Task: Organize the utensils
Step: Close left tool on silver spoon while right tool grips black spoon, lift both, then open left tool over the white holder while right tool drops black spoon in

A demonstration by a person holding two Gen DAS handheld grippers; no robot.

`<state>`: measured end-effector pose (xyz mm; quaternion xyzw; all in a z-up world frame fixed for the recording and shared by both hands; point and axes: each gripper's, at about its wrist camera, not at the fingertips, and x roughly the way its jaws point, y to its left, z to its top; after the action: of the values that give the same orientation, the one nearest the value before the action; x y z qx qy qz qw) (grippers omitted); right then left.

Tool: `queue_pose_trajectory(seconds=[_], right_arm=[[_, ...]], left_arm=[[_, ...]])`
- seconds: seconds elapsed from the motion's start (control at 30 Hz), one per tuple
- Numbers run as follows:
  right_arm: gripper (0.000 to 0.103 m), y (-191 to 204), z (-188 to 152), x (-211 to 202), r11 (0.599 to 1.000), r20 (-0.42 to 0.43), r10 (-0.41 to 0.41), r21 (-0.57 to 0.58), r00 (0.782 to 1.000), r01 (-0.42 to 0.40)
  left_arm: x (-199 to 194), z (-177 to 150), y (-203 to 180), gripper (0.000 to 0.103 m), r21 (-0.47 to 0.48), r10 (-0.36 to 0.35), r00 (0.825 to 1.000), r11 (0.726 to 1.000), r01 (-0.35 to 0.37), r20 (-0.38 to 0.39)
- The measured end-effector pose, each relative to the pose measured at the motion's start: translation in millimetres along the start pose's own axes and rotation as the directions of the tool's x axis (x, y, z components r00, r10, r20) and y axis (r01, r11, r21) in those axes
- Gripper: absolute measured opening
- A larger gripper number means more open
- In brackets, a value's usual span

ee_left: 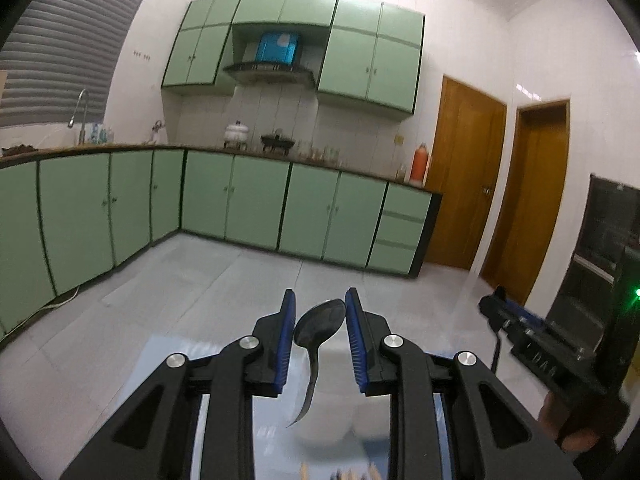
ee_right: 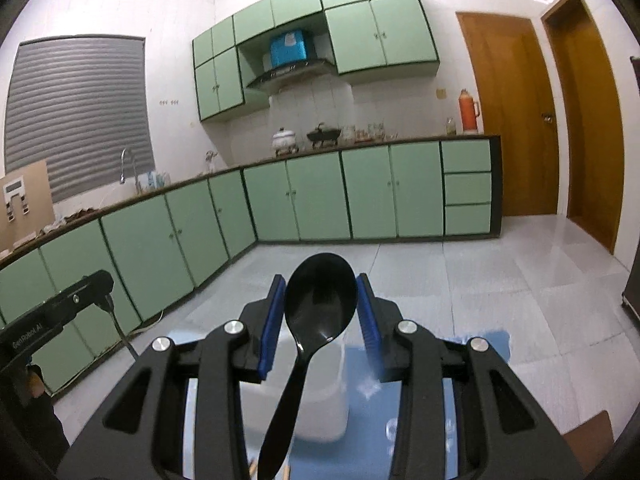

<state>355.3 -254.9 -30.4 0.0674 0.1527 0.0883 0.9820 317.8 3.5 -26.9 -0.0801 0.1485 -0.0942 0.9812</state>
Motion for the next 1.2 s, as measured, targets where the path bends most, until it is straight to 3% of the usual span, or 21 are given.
queue_pose_trajectory(seconds=[0.27, 0.6, 0.73, 0.87, 1.2], right_arm=[[0.034, -4, 13, 57, 0.997, 0.025, -0.066, -0.027, 0.997, 0.067], [0.034, -11, 6, 80, 0.998, 0.004, -0.065, -0.026, 0.998, 0.065], [0.034, -12, -4, 94, 0.995, -0.017, -0.091, -0.031, 0.996, 0.09], [0.034, -12, -17, 104, 0.993, -0.045, -0.111, -0.049, 0.993, 0.109], [0.036, -9, -33, 100, 0.995, -0.079, -0.085, -0.048, 0.993, 0.082]], left_arm=[[48, 18, 5, 0.024, -0.077, -0.073, 0.995, 0.994, 0.078, 0.065], [51, 24, 4, 0.022, -0.077, -0.097, 0.987, 0.991, 0.107, 0.126], [67, 10, 3, 0.009, -0.082, -0.103, 0.992, 0.991, 0.108, 0.068], [76, -3, 8, 0.009, -0.131, -0.129, 0.992, 0.983, 0.129, 0.011], [54, -15, 8, 0.009, -0.124, -0.117, 0.993, 0.985, 0.116, 0.001]])
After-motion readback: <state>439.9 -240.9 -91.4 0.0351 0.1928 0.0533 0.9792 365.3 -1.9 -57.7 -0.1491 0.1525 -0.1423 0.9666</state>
